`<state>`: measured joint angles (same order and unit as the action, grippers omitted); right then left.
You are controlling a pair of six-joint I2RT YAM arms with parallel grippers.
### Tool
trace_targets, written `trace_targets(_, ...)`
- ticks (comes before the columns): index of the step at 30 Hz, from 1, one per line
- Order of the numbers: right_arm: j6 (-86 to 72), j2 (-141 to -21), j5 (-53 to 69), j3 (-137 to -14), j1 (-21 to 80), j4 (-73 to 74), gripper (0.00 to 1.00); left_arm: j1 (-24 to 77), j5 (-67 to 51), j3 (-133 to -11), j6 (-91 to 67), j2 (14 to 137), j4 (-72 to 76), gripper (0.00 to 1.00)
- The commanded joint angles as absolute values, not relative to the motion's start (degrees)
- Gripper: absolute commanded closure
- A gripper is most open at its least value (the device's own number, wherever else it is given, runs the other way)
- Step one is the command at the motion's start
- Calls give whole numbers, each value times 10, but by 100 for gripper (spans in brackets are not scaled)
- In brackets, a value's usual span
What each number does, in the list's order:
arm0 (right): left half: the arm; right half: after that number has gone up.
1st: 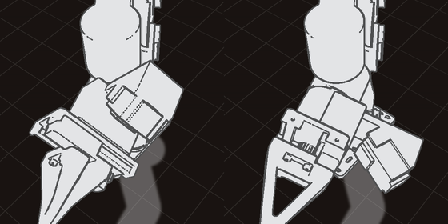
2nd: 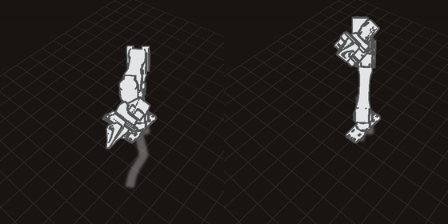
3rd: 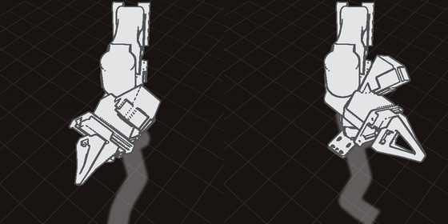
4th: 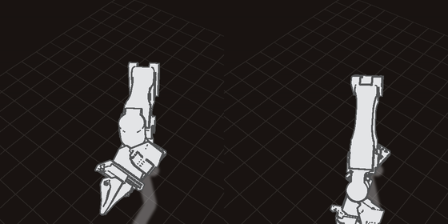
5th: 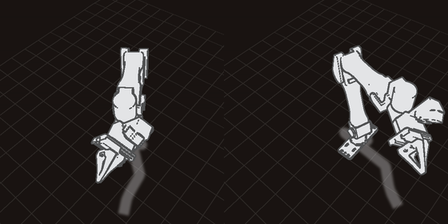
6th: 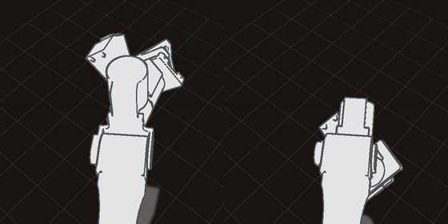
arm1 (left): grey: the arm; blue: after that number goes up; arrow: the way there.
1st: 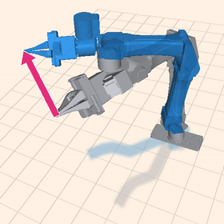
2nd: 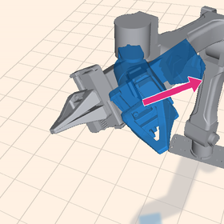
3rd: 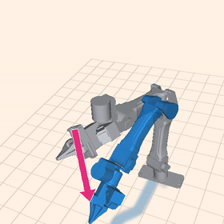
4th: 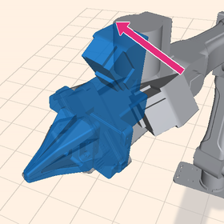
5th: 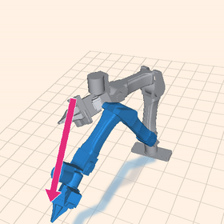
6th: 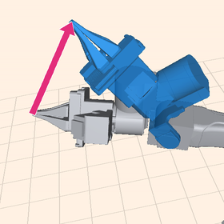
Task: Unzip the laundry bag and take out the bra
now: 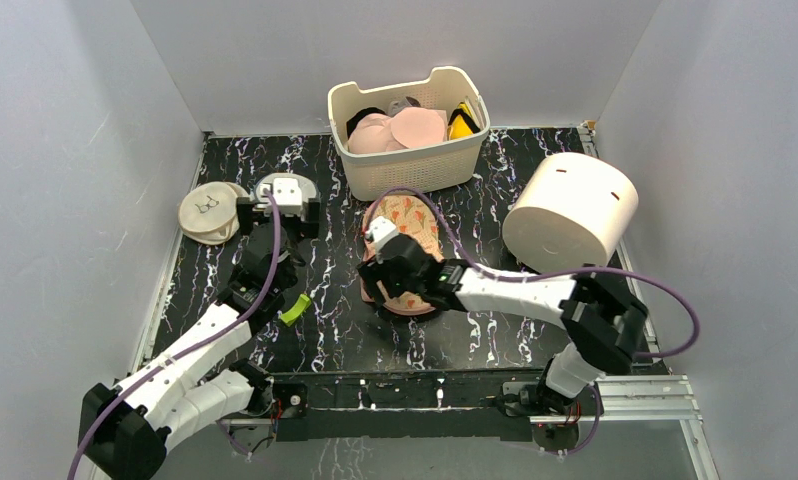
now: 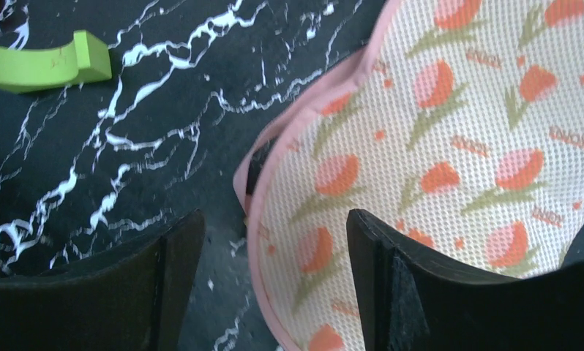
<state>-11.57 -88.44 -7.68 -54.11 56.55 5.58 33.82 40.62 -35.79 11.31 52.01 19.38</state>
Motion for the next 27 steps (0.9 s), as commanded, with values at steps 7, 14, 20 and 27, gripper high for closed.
trace_targets(7, -111, -1027, -387, -704, 681, 133, 40, 285, 446, -352, 126, 487, 238, 1)
trace_targets(14, -110, -1117, -456, -782, 706, 191, 52, 282, 441, -352, 127, 485, 235, 2)
trace_targets(20, -113, -1149, -501, -806, 714, 207, 58, 281, 439, -349, 127, 479, 238, 2)
trace_targets(27, -110, -1168, -503, -815, 714, 208, 72, 281, 432, -351, 120, 479, 231, 2)
